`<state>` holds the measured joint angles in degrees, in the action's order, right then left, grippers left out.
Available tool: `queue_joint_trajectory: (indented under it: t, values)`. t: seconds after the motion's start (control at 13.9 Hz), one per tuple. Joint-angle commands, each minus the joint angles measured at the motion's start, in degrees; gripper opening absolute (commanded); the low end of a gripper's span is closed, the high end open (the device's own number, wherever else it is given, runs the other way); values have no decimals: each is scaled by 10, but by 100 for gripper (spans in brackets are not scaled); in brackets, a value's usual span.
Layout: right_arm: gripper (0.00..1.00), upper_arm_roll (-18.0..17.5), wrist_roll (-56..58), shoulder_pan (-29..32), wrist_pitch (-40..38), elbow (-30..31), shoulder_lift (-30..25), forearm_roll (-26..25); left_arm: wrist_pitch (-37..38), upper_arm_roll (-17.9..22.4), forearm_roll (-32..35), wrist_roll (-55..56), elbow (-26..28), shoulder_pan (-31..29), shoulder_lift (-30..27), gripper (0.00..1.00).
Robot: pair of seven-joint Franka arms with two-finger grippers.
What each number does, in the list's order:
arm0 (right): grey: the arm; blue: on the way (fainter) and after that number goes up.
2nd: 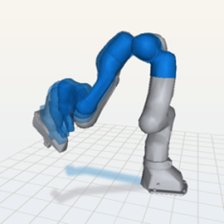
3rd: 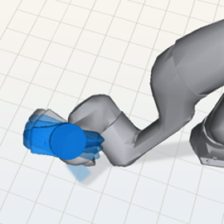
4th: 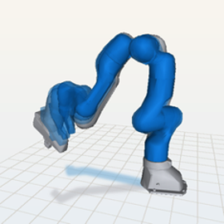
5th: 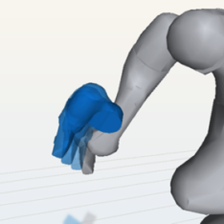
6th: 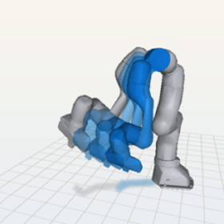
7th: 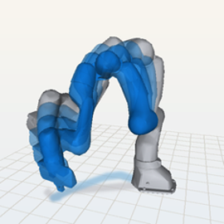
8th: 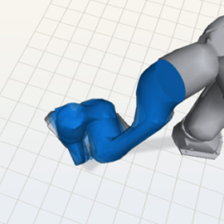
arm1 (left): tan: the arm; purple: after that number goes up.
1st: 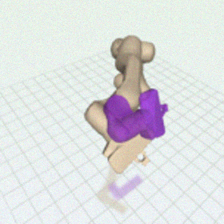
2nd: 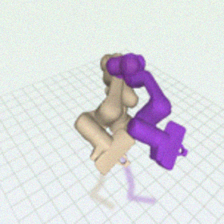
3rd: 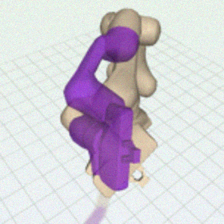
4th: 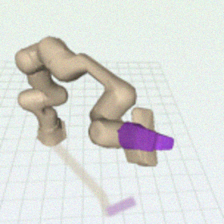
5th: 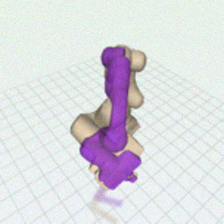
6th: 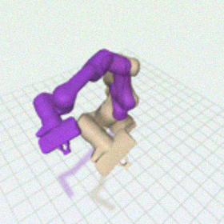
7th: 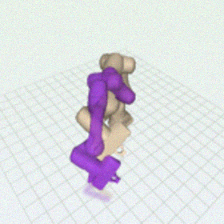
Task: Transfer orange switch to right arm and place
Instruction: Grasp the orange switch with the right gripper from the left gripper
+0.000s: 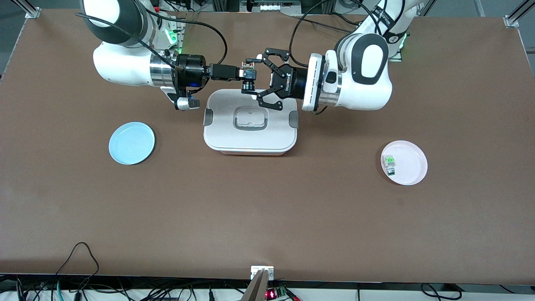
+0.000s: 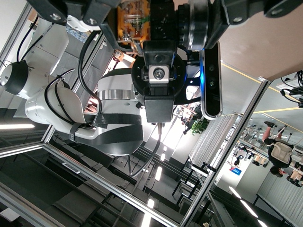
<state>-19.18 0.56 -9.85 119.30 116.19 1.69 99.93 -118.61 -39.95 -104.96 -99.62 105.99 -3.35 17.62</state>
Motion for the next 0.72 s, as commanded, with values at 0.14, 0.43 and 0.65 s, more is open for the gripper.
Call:
queue_joint_trajectory:
  t: [0.14, 0.43, 0.65]
  values:
    - [1, -4, -3, 4, 6, 6, -16, 12, -7, -2, -14, 4, 2, 1, -8, 1]
    - [1, -1, -4, 5, 1, -2, -15, 11, -2, -3, -14, 16, 2, 1, -10, 98]
    - [0, 5, -3, 5, 1, -3, -15, 10, 0, -2, -12, 49, 3, -3, -12, 100]
